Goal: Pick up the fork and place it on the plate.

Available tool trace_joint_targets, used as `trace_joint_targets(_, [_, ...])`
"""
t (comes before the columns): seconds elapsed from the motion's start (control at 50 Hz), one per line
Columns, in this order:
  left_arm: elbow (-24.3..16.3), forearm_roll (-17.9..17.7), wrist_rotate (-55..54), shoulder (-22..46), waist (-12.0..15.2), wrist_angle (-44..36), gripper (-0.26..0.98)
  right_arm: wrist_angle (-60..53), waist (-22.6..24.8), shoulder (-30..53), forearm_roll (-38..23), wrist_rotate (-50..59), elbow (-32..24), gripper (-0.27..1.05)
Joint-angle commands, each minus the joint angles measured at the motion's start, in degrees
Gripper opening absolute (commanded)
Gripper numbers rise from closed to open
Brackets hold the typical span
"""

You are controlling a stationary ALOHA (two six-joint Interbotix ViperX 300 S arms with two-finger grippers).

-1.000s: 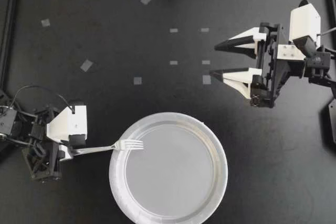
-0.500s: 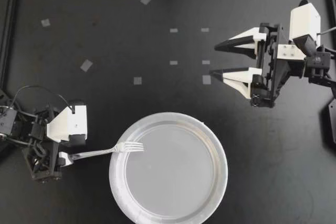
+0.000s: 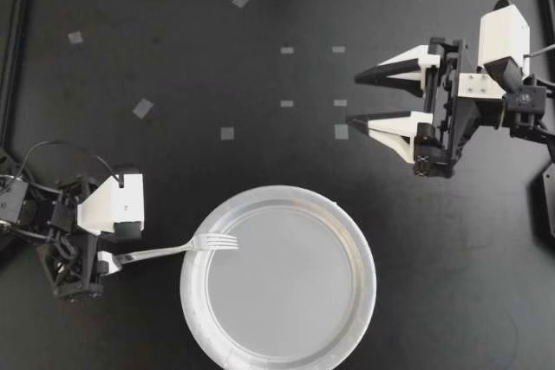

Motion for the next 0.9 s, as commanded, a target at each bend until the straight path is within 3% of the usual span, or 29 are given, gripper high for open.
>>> trace_joint_targets(0.0, [-0.79,0.0,0.0,-0.35,-0.18,-0.35,0.55,-0.44,-0.35,-0.7,0.18,0.09,-0.62,0.71])
trace_joint_targets(0.44, [-0.44,0.0,0.18,0.09,-0.18,-1.32,0.55,-0.44,-0.35,-0.79,0.18,0.18,-0.62,0.71])
trace_joint_targets(0.88, [-1.76,0.0,-0.26,5.36,-0.18,0.35,0.55,-0.18,-0.35,-0.18,0.18,1.32,-0.62,0.71])
